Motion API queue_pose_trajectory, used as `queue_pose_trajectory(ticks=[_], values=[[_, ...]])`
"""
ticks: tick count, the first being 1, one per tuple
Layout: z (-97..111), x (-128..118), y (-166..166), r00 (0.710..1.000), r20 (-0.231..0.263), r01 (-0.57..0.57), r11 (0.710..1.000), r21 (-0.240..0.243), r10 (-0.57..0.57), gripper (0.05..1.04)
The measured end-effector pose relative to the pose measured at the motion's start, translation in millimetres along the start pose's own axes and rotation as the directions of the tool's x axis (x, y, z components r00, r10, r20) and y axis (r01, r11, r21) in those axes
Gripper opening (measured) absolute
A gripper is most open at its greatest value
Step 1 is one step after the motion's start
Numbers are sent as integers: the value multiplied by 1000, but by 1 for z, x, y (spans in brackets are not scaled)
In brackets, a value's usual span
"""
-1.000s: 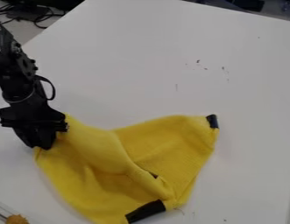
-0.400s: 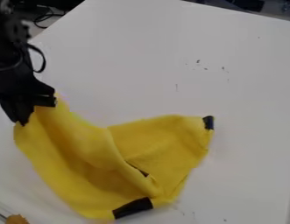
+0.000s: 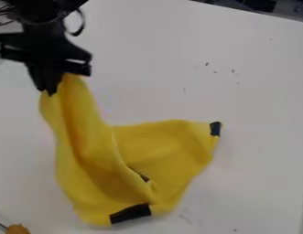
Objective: Fold the cloth from right to left
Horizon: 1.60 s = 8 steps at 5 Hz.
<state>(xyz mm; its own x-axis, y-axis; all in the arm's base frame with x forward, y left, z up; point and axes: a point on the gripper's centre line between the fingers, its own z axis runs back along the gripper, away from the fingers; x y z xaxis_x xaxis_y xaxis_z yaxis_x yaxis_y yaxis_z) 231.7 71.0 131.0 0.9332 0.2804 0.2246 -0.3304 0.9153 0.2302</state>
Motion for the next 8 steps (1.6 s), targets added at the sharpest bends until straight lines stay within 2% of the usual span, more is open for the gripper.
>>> queue_pose_trajectory(ticks=[1,3,4,5,6,7,8], values=[[21,2,-49,998,-6,56,998,-15,-56,63],[19,-1,-141,979,-39,197,976,-90,-201,63],[13,-4,-167,967,-76,233,964,-130,-244,63],[9,-8,-185,965,-56,246,955,-165,-258,88],[13,-7,-189,962,-24,265,953,-145,-271,251],[13,-7,-190,964,-20,259,954,-150,-265,523],[24,-9,-186,970,-7,238,957,-166,-243,830]])
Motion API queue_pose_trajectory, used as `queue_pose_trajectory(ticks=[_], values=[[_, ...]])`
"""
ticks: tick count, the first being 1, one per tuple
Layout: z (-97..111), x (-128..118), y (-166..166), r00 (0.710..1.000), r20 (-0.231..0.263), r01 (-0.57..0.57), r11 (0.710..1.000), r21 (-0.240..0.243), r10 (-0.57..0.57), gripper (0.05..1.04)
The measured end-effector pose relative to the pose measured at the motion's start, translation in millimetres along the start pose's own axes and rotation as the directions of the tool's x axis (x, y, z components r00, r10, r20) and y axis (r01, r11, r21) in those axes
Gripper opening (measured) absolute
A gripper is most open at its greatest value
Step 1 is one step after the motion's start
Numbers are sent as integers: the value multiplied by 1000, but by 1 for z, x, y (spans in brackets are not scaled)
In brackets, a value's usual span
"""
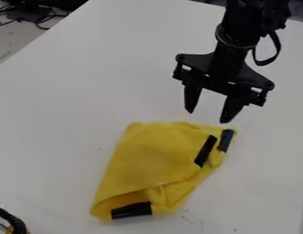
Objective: Fold the cloth from right to left
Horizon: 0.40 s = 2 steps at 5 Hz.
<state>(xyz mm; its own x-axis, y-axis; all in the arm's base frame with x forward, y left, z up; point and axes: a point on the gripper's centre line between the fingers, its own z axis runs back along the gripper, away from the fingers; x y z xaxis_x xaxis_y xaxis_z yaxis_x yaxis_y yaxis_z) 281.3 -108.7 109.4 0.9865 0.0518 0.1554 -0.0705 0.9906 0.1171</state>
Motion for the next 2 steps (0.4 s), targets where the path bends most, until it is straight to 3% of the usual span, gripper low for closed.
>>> queue_pose_trajectory(ticks=[1,2], values=[[9,-5,-3,1000,3,-6,1000,0,6,1016],[13,-9,-1,1000,3,-18,1000,1,18,1010]])
